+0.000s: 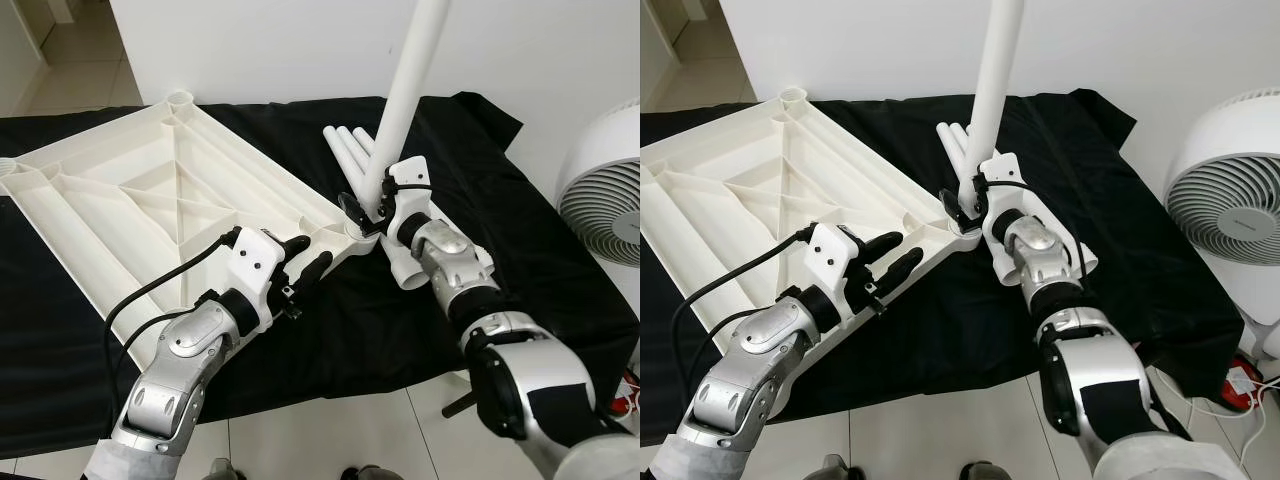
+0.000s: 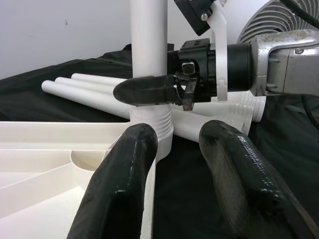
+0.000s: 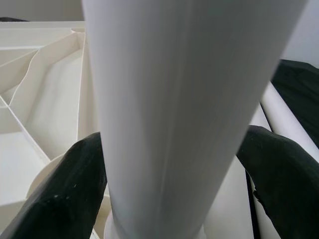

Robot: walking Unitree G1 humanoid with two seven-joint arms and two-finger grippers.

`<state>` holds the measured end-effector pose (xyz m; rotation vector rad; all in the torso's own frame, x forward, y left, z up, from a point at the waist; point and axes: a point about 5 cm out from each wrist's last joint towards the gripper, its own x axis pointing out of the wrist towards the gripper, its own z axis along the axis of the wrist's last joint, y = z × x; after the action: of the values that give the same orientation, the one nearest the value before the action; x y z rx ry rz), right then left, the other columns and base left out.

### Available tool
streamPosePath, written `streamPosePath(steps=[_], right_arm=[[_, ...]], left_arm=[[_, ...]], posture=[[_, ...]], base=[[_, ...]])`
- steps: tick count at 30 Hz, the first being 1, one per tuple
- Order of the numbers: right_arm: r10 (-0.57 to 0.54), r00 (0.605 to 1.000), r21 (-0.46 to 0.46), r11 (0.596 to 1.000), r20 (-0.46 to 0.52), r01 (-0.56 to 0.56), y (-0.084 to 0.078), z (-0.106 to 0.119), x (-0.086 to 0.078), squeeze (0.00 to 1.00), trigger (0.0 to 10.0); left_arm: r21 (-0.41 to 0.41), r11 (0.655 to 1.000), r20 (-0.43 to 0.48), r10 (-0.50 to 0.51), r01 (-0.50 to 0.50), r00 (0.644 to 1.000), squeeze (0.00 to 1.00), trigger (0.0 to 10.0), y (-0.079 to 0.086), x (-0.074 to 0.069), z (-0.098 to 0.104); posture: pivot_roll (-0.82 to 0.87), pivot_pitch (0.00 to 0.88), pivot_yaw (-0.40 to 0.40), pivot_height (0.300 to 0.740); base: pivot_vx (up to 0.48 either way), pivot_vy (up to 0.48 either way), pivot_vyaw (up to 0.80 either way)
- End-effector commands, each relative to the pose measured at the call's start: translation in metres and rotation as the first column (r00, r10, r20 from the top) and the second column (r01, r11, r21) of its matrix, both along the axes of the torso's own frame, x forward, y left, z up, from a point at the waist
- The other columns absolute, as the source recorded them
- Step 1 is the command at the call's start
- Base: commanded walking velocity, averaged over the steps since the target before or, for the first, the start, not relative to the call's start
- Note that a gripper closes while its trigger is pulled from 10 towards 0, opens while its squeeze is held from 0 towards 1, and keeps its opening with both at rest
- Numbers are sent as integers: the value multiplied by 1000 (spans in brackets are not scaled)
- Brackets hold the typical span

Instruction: Building children table

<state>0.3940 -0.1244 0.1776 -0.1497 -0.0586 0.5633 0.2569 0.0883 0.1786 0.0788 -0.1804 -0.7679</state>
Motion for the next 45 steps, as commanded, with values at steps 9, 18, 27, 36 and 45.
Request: streamPosePath(steps=[9, 18, 27, 36, 45], right_arm=[[80, 996, -64, 995, -34, -82, -3, -3, -1, 0, 10000], [136, 990, -124, 983, -29, -139, -2, -1, -1, 0, 10000], [131, 991, -139, 981, -27, -134, -5, 1, 0, 0, 4863], [90, 995, -153, 984, -41, -95, -11, -2, 1, 0, 0], [49, 997, -142, 988, -58, -56, -13, -6, 2, 0, 10000]], left_arm=[[6, 1000, 10, -7, 7, 1000, 0, 10000, -4, 1, 3], [16, 999, -13, -44, 44, 999, 0, 10000, -11, -2, -1], [20, 999, -26, -46, 46, 999, 0, 10000, -13, -3, -4], [19, 999, -27, -46, 47, 999, 0, 10000, -14, -3, -4], [20, 999, -27, -44, 45, 999, 0, 10000, -14, -3, -4]], posture=[[-23, 64, 2, 740], [-23, 60, 5, 740], [-23, 60, 3, 740], [-25, 62, 4, 740], [-26, 65, 2, 740]], base=[[0, 0, 0], [0, 0, 0], [0, 0, 0], [0, 0, 0], [0, 0, 0]])
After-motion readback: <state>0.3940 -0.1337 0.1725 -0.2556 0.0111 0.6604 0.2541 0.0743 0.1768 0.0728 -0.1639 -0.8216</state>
